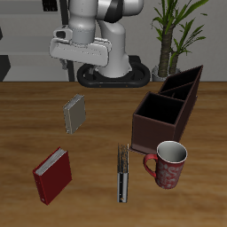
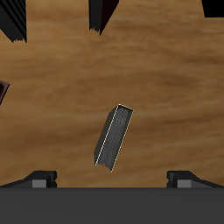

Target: Place the yellow book into the left desk caddy's front compartment

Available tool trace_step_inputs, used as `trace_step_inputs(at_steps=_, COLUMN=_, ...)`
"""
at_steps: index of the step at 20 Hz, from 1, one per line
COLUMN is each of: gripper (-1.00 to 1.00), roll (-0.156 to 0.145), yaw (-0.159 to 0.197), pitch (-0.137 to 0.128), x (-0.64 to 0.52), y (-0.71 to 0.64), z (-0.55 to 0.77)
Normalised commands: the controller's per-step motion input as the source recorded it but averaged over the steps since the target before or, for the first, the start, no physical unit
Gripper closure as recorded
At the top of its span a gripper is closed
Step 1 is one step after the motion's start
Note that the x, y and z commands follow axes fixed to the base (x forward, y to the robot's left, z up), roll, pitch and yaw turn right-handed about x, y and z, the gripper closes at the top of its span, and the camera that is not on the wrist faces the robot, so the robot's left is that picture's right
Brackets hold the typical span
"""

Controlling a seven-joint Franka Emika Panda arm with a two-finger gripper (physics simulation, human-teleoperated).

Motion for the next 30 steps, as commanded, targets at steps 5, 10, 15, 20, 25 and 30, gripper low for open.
trace_step_inputs(at_steps=5, gripper=-1.00, roll=-0.005, yaw=-0.068, pitch=-0.005, x=0.14, y=-0.10, z=-0.04)
trace_step_inputs(at_steps=10, gripper=-1.00, roll=-0.013, yaw=-0.031, pitch=0.007, x=0.17, y=-0.04, z=-0.08)
trace_step_inputs(at_steps=15, gripper=-1.00, roll=-0.003, yaw=-0.031, pitch=0.011, x=0.14, y=-0.12, z=-0.06)
trace_step_inputs(at_steps=20, gripper=-1.00, roll=-0.012, yaw=-0.031, pitch=0.033, x=0.16, y=-0.23, z=-0.13)
trace_step_inputs(at_steps=25, gripper=-1.00, roll=-0.004, yaw=-0.014, pitch=0.003, x=0.08, y=-0.10, z=-0.10)
trace_step_inputs(at_steps=30, gripper=-1.00, roll=-0.034, yaw=-0.001, pitch=0.010, x=0.08, y=-0.11, z=-0.19)
